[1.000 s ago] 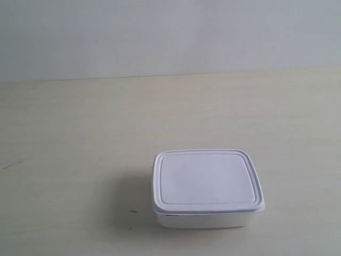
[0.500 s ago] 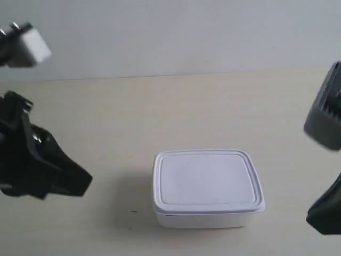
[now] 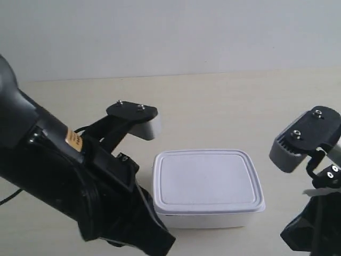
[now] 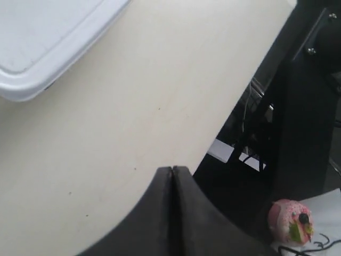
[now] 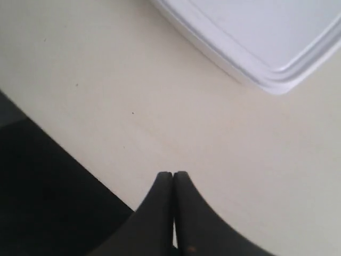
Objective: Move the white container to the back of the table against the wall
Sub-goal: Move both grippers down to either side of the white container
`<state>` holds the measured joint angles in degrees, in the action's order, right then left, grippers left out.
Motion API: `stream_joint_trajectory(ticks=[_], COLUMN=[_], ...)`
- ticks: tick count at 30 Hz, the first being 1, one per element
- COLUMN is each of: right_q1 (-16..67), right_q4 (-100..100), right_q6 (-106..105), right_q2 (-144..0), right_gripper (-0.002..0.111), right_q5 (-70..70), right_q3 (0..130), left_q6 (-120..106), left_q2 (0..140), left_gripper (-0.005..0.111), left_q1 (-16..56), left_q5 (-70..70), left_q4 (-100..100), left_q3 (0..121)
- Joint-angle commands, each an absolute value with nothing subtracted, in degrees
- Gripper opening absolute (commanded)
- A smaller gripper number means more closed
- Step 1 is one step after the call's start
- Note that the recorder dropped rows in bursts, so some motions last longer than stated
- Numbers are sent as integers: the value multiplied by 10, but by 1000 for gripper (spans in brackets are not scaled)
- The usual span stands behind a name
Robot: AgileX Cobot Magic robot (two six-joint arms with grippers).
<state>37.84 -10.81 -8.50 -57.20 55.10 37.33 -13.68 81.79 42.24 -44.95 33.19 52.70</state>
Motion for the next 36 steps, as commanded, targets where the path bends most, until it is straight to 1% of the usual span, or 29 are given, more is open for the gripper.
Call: stream_joint_trajectory(ticks=[1, 8, 15, 24, 30, 36], right_q1=[379, 379, 379, 379, 379, 379], right_q4=[-108, -105, -102, -100, -100, -100], right_q6=[31, 87, 237, 279, 286, 285], right_q2=[-598, -631, -689, -791, -816, -857], right_gripper=[0, 0, 0, 0, 0, 0], right_q5=[484, 420, 314, 279, 222, 212], right_q3=[336, 301, 295, 295, 295, 295], left_q6=[-95, -90, -94, -96, -103, -103], left_q2=[855, 908, 951, 996, 1019, 1040], left_gripper=[0, 0, 0, 0, 0, 0], left_q1=[426, 427, 427, 427, 427, 427], left_q5=[-420, -395, -337, -306, -268, -256], left_q4=[336, 340, 337, 339, 364, 382], left_q3=[525, 525, 525, 525, 525, 525])
